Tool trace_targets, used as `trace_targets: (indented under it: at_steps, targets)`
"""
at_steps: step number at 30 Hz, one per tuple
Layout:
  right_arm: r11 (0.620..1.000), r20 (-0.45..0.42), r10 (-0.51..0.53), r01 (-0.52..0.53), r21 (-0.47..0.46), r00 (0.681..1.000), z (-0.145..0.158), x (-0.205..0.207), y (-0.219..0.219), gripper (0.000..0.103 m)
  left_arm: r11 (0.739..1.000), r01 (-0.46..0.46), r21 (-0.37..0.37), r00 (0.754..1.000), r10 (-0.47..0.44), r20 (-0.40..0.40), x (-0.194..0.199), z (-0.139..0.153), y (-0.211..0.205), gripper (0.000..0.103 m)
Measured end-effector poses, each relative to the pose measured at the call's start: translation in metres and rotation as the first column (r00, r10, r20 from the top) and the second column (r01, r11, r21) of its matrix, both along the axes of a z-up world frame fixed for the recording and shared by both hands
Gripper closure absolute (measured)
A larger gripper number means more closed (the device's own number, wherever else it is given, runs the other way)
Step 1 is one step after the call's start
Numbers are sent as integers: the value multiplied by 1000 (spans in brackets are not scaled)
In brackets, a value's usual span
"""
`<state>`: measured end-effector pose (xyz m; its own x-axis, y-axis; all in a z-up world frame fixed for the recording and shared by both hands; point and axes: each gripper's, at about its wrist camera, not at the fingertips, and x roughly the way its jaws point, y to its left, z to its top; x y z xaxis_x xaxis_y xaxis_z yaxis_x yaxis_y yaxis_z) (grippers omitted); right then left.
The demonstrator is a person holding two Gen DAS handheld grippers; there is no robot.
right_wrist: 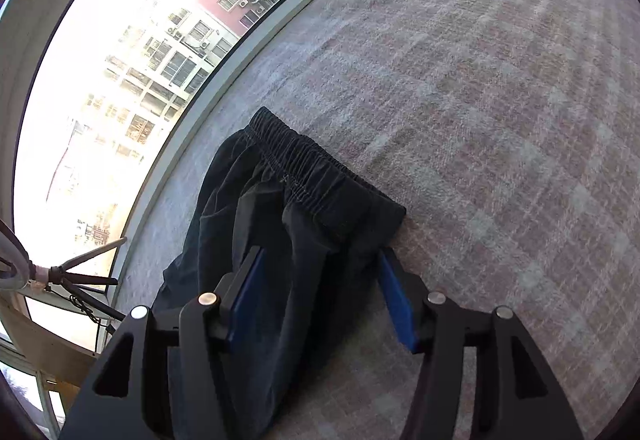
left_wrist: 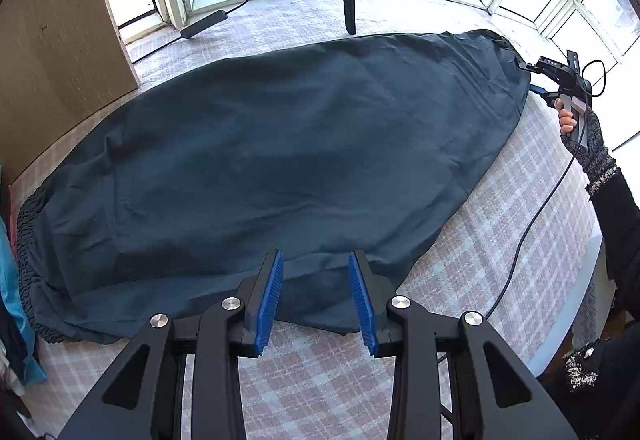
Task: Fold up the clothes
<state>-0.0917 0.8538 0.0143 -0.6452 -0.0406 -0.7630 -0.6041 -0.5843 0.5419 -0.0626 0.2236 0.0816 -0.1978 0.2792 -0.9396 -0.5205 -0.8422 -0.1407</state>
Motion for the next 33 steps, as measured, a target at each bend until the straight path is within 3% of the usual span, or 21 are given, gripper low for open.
trace_targets:
  at_steps: [2,3,5,11,17,21,24,29,33]
  targets:
    - [1000,0,0,0,11,1000,0,-5,-2,52,1000,3,0,1000,-3,2,0,-1,0,71]
    - [1000,4,11,-11,13,1000,-2,-8,-4,74,1000,3,2,1000,-3,2,-1,-2,-1,71]
    - [999,2,29,-29,-15,1000,-8,-9,-6,96,1000,-2,6,1000,2,4,-2,-3,-3,71]
    - [999,-96,-41,39,-29,995,7,5,-10,99,998,-68,-2,998,68,-12,-2,2,-39,71]
    - [991,-212,54,-27,128,976,91,-1,-67,99,985,-171,8,982,171,-78,6,26,-112,71]
    - [960,-260,210,-148,238,942,152,-14,-149,99,971,-238,19,964,238,-121,12,43,-161,71]
    - [917,-277,341,-253,309,898,188,-28,-229,99,957,-287,29,945,288,-153,16,55,-198,71]
    - [779,-245,571,-423,462,784,225,-44,-407,99,945,-321,69,924,328,-197,35,66,-264,71]
    - [661,-181,712,-558,502,679,208,-58,-567,99,944,-317,86,925,328,-193,53,64,-315,70]
